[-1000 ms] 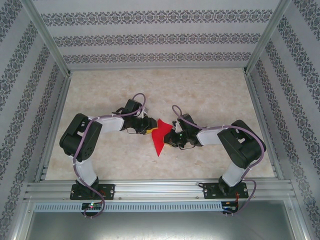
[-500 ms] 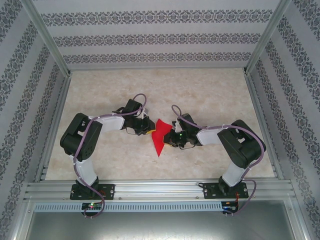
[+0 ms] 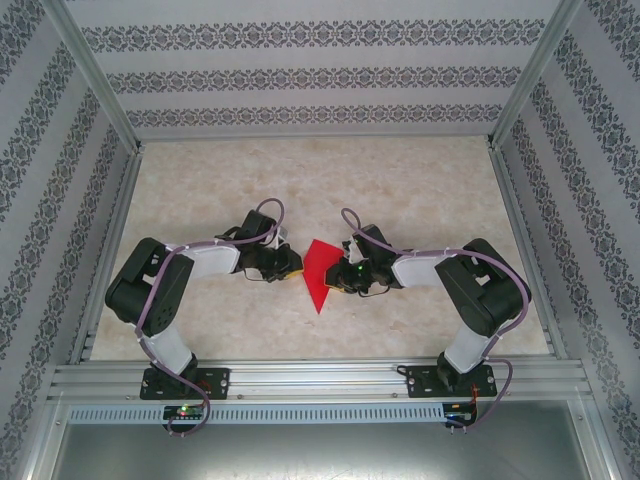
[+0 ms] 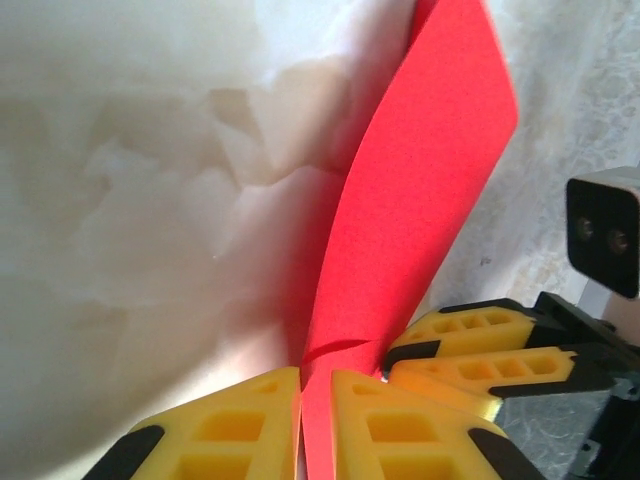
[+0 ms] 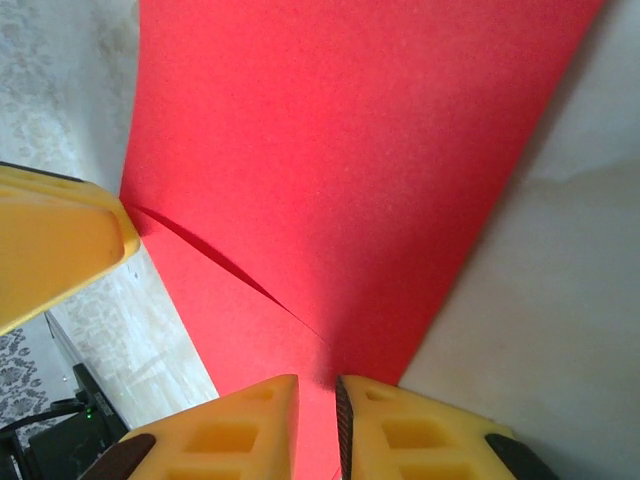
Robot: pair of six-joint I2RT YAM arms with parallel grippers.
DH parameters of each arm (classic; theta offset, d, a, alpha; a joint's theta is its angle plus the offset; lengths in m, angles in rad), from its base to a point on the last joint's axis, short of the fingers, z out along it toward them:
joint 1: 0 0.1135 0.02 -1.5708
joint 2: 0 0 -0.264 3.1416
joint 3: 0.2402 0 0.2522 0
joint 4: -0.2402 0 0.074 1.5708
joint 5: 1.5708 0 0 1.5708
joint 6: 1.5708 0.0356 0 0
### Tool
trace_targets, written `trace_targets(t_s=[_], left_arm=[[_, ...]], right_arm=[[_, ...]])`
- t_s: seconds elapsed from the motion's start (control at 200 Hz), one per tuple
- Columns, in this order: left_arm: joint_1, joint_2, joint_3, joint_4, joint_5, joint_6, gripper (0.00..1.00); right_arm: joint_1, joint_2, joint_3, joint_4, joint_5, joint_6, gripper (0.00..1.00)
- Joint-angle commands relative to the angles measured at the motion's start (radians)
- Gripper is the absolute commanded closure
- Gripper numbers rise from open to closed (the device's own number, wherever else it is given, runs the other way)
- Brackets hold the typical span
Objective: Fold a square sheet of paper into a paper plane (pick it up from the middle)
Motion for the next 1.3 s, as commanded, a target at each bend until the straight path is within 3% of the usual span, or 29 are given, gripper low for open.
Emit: trace_targets(t_s=[0.0,0.515,0.684,0.874,0.959,1.294], left_arm=[[0.01,-0.014,-0.004,0.064,0.011,-0.017,0.82],[0.01,-0.063,-0.035,0.077,-0.015,-0.023,0.87],[0.011,-0.164,-0.043,-0.024,-0.142,0.004,0.87],[0.011,-0.239,-0.032,-0.113,-0.255,0.026,0.86],[0.011,-0.253,-0.04,-0.113,-0.265,0.02,0.86],[0.011,-0.308,-0.045,-0.166,-0.308,0.041,0.84]], right_arm=[[-0.033,0.014,-0.004,-0.101,0.167,-0.053,0.8],[-0.033,-0.048,-0.007,-0.059,0.14,-0.004,0.78],[-0.026,-0.112,0.048,-0.147,0.133,-0.067,0.79],[-0.028,-0.187,0.093,-0.253,0.246,-0.089,0.76],[-0.033,-0.163,0.113,-0.272,0.294,-0.086,0.76],[-0.032,0.063,0.284,-0.338,0.291,-0.14,0.77]])
